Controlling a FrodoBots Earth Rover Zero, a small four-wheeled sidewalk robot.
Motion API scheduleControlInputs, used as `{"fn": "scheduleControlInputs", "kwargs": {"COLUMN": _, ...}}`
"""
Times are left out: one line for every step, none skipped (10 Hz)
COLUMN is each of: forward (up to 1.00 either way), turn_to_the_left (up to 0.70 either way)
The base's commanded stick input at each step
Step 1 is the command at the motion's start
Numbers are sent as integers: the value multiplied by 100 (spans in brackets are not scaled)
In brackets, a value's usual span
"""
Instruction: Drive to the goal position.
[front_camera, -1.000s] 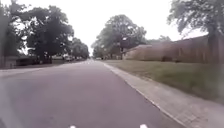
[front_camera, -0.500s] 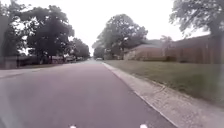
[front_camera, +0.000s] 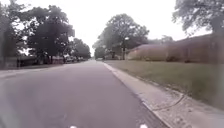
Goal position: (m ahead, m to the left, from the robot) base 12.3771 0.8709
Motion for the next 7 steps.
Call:
{"fn": "scheduleControlInputs", "kwargs": {"forward": 100, "turn_to_the_left": 0}}
{"fn": "scheduleControlInputs", "kwargs": {"forward": 100, "turn_to_the_left": 0}}
{"fn": "scheduleControlInputs", "kwargs": {"forward": 100, "turn_to_the_left": 0}}
{"fn": "scheduleControlInputs", "kwargs": {"forward": 100, "turn_to_the_left": 0}}
{"fn": "scheduleControlInputs", "kwargs": {"forward": 100, "turn_to_the_left": 0}}
{"fn": "scheduleControlInputs", "kwargs": {"forward": 100, "turn_to_the_left": 0}}
{"fn": "scheduleControlInputs", "kwargs": {"forward": 100, "turn_to_the_left": 0}}
